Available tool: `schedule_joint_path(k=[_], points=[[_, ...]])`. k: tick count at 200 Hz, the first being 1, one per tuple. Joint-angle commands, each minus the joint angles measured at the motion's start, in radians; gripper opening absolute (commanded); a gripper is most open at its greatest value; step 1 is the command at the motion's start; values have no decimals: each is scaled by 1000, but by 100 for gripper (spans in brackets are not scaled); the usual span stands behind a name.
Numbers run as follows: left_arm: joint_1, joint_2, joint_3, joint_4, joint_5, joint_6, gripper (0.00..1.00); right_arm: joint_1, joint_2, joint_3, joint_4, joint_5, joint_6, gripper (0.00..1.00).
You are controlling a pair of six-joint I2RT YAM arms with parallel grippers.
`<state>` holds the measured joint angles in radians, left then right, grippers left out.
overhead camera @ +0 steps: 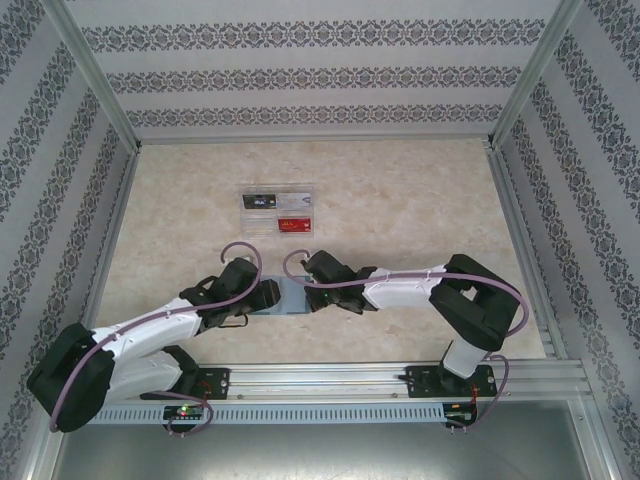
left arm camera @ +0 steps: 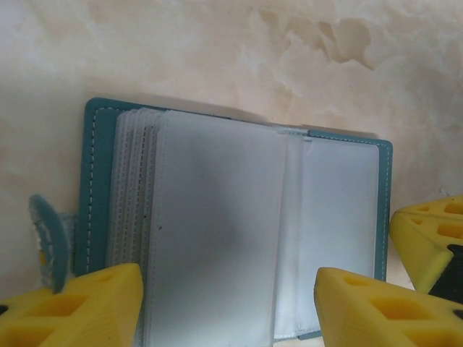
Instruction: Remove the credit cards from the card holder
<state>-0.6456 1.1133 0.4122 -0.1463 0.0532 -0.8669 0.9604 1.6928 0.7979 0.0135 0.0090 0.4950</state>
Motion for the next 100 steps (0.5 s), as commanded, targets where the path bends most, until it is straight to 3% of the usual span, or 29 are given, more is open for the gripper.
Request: schedule_joint_path(k=[1,100], points=[[9,26,23,52,12,22,65,11,15,1,25,-15,17,0],[9,44,-2,163,123,22,66,11,55,26,11,-32,12,0]])
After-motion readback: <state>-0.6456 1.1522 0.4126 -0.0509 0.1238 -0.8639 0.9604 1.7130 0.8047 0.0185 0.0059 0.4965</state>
